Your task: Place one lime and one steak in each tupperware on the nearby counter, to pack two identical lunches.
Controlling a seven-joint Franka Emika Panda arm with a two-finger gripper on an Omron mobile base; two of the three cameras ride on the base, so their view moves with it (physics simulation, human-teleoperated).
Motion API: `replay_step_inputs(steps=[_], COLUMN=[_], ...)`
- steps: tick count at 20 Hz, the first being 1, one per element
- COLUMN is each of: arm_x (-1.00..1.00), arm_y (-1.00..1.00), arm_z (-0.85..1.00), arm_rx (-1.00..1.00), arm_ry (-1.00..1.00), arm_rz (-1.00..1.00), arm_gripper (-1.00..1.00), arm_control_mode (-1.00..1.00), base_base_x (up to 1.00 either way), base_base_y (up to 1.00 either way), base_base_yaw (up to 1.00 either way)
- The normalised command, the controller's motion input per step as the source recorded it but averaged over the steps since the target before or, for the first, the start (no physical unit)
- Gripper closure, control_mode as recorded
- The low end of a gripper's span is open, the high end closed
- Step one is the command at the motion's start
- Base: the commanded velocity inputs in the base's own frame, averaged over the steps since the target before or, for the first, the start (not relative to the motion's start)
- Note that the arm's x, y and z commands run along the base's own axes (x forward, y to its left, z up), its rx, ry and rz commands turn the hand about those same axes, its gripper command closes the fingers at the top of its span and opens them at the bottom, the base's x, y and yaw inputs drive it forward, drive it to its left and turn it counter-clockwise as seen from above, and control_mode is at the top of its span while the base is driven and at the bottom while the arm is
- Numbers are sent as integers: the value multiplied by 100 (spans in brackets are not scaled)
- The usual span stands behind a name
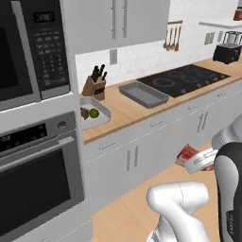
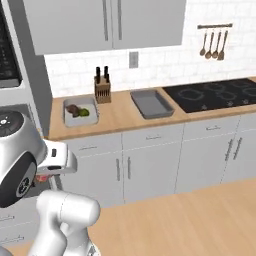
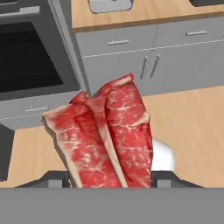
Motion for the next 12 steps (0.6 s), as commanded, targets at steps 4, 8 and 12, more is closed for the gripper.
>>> replay_step_inputs(steps=[4,8,12], arm_x=[0,0,0], arm_y=[0,0,0], arm_z=[0,0,0], arm_rx=[0,0,0], arm_ry=[0,0,0], arm_rz=[0,0,0], arm_gripper=[100,100,100], arm_control_mode=[100,100,100], base_base_x=[100,100,100], base_base_y=[-85,-88,-54], base_base_yaw=[0,0,2])
